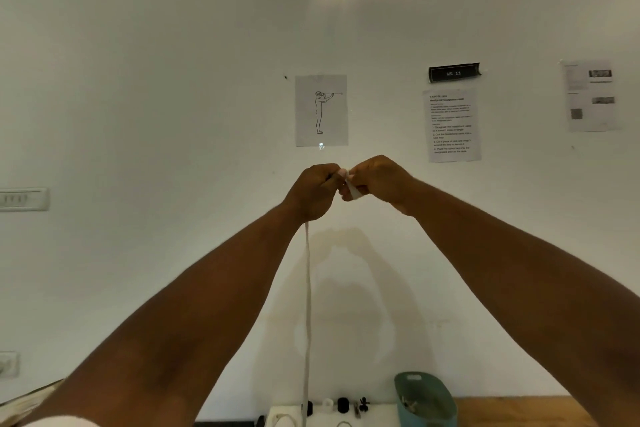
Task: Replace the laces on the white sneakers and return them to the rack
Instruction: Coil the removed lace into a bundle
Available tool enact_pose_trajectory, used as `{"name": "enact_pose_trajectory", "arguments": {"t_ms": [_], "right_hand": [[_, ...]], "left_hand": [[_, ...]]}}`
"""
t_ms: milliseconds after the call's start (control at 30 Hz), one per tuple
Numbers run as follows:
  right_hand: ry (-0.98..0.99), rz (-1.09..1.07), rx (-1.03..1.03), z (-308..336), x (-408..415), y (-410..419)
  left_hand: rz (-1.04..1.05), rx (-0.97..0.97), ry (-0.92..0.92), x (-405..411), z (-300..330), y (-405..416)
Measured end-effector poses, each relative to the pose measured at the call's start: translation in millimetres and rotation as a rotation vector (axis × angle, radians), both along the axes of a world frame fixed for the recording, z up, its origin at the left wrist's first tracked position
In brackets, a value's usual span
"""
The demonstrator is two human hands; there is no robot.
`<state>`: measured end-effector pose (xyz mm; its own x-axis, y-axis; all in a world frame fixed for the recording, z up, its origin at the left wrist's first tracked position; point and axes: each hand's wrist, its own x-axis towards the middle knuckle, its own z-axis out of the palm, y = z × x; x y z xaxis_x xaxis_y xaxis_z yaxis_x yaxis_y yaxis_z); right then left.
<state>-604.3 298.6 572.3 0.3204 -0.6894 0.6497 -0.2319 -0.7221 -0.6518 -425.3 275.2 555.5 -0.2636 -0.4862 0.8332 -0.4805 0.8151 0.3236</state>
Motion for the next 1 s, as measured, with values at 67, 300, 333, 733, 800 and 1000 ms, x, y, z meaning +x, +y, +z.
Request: {"name": "enact_pose_trajectory", "arguments": {"t_ms": [67,300,333,733,800,1000], "right_hand": [[0.132,-0.067,0.039,7.7,-1.5,9.7],[0.108,0.169,0.277,22.6,6.7,36.5],[-0.015,0.243,0.253,21.9,10.3,33.7],[0.017,0.112,0.069,-9.9,-14.7,1.3],[-0.032,0.267,0.068,-14.3,-13.8,8.3],[-0.341,0.429,-0.017,4.2,-2.2,18.6]], "left_hand": [[0.0,-0.015,-0.016,0.5,-3.5,-1.5],[-0.216,0.243,0.269,0.4,-6.5,16.0],[-0.212,0.279,0.287,0.7,-6.1,17.3],[0.016,0.026,0.071,-4.4,24.7,32.4],[-0.015,0.078,0.083,-3.7,24.4,35.8],[-0.12,0.296,0.1,-14.4,-2.5,25.8]]}}
